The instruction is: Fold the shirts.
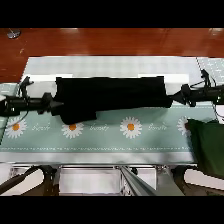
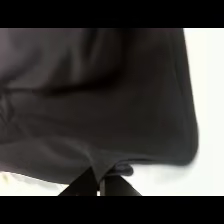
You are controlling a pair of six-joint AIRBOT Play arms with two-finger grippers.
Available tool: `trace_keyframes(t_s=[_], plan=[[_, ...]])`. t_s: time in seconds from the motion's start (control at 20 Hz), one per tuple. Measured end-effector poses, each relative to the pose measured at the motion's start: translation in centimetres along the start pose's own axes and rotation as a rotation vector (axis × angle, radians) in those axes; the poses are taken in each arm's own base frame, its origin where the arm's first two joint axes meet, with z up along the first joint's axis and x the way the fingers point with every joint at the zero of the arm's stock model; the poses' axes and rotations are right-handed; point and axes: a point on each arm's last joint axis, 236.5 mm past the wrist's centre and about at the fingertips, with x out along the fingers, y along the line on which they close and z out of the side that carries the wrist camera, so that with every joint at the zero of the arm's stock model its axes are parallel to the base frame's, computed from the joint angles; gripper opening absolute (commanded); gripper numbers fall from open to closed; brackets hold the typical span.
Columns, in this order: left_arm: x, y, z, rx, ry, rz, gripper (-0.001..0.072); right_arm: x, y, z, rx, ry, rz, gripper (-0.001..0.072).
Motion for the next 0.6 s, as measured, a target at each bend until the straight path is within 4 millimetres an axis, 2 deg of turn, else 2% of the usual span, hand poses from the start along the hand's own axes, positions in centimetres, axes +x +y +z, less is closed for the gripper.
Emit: trace_keyframes(t_s=[0.3, 0.5, 0.6], plan=[[2.7, -0.8, 8.8, -0.006, -0.051, 0.008, 0.0033, 2.9, 2.0, 6.7, -0.022, -0.016, 0.034, 0.0023], [4.8, -0.5, 13.0, -0.021, -0.067, 0.007, 0.0033, 4.9, 3.0, 10.4, -0.023, -0.023, 0.052, 0.0023], [5.8, -0.2, 14.3, -0.026, -0.068, 0.007, 0.0035, 6.1, 3.6, 11.7, -0.021, -0.023, 0.068, 0.0023]])
